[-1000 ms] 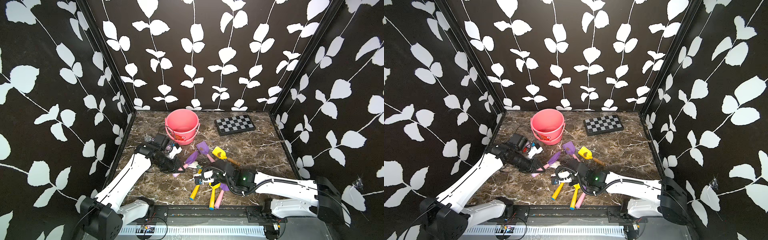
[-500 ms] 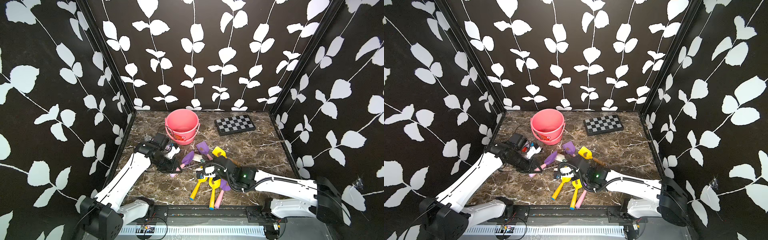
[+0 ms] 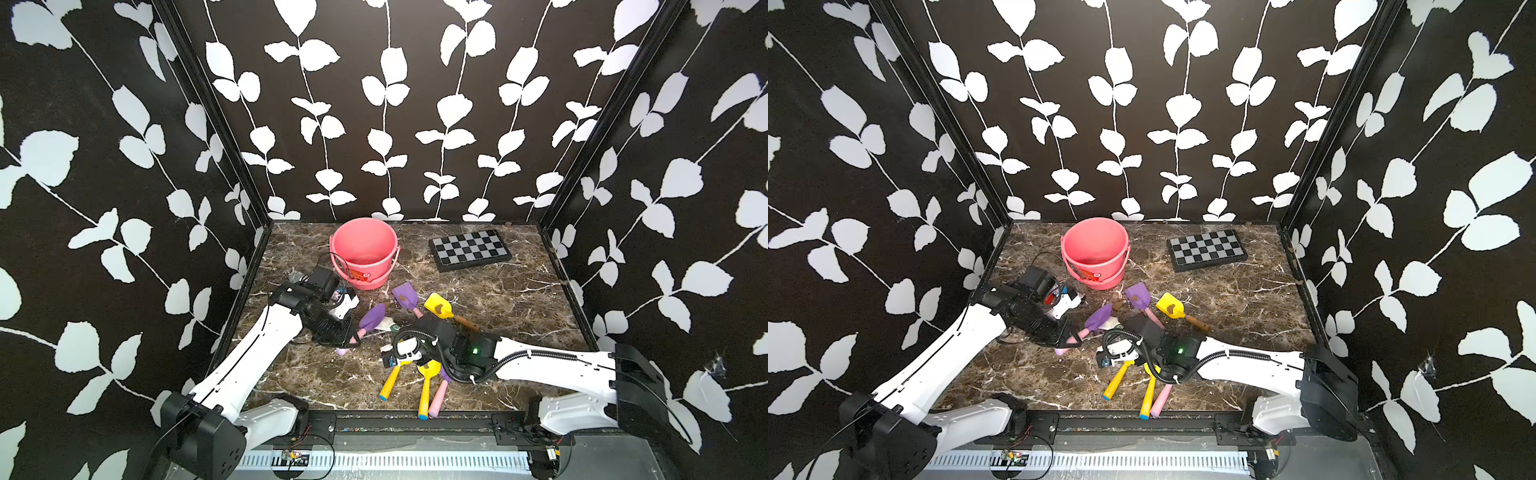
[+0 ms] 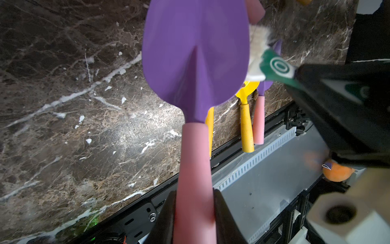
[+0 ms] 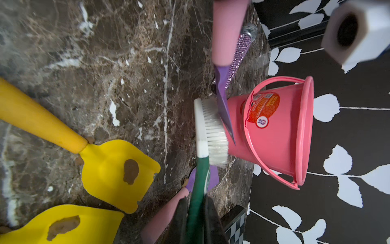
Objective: Brush the soil off the hand trowel and place it into the bucket
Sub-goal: Brush off the soil from the hand trowel.
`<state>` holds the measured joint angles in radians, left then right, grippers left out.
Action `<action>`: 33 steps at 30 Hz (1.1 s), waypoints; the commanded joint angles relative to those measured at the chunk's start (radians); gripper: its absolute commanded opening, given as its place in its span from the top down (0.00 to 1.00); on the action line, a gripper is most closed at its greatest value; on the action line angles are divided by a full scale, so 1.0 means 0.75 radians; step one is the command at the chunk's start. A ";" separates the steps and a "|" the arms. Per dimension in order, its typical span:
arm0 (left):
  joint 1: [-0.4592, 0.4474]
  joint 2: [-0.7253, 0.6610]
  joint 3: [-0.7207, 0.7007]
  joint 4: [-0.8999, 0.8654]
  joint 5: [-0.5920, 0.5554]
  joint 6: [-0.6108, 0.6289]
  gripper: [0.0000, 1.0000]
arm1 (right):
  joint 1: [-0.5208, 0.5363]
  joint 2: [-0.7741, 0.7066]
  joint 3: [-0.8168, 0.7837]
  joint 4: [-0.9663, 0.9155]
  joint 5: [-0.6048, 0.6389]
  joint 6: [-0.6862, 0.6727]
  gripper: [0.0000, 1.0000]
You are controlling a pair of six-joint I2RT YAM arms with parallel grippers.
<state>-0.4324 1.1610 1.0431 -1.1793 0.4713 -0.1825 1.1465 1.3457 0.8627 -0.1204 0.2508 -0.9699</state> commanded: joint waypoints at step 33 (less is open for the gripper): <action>-0.016 -0.031 0.229 0.006 -0.108 0.006 1.00 | -0.292 -0.122 -0.119 0.134 0.257 0.627 1.00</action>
<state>-0.4423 1.1511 1.1187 -1.1610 0.4866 -0.2173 0.9646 1.2827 0.7853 -0.0067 0.3897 -0.6567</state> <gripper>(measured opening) 0.256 0.118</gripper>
